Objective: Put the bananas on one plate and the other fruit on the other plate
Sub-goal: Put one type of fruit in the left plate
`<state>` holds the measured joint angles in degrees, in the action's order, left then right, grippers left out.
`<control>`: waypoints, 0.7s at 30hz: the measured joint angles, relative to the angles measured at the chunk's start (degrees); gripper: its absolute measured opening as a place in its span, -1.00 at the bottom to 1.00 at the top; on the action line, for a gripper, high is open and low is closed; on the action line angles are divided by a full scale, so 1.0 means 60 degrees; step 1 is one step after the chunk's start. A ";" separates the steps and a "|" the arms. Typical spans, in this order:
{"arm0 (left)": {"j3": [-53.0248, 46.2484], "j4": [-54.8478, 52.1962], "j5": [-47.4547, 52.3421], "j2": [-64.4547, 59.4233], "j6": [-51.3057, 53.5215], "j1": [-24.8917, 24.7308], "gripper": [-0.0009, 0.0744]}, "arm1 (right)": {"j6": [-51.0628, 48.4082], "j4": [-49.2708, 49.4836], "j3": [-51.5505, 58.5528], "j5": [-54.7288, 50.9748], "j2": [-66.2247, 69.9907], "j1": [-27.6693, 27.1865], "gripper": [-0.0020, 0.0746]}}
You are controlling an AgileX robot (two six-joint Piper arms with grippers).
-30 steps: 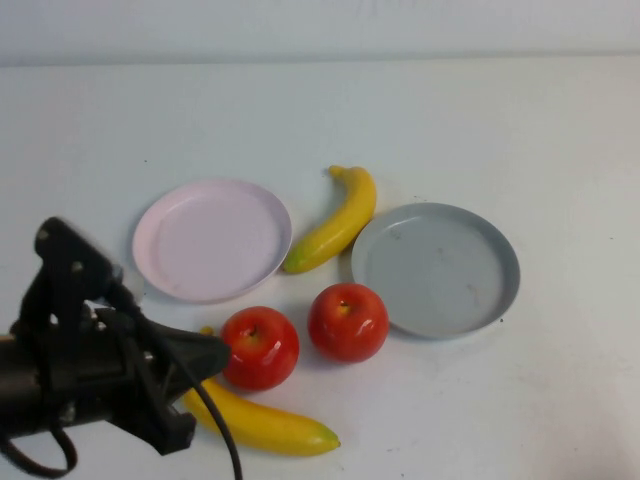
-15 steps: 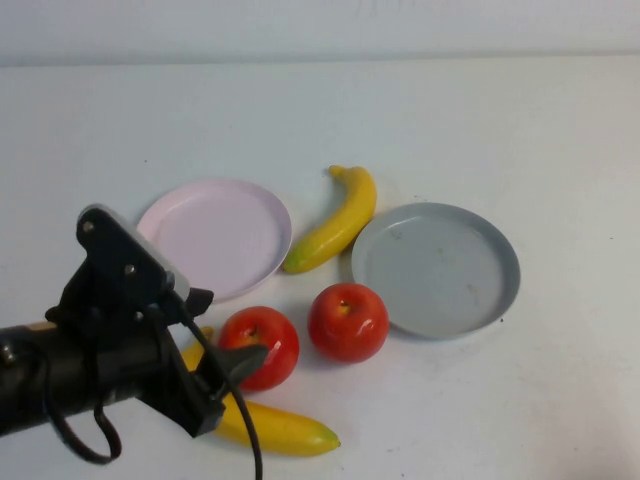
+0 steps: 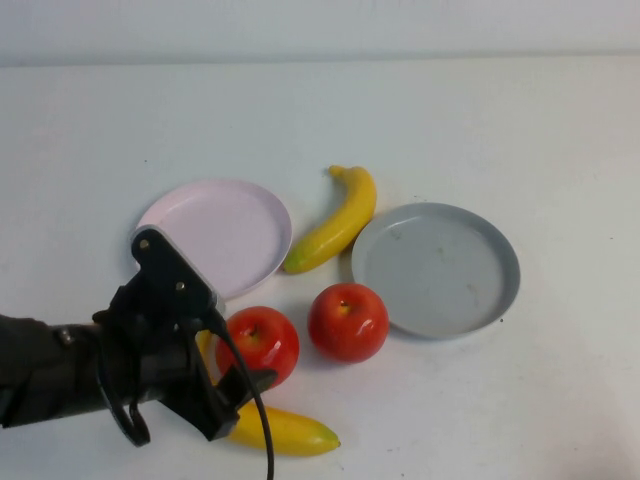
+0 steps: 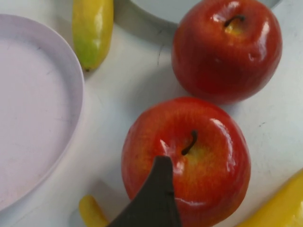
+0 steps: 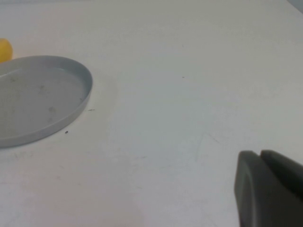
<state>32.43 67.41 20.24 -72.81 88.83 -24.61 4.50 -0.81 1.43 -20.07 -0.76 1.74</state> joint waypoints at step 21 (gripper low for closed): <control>0.0431 0.3048 -0.0382 -0.1499 0.3372 0.0000 0.80 | 0.0000 0.0000 0.0000 0.0000 0.0000 0.0000 -0.99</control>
<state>35.02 85.69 17.95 -81.81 109.06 -24.61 4.50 -0.81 1.43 -20.07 -0.76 1.74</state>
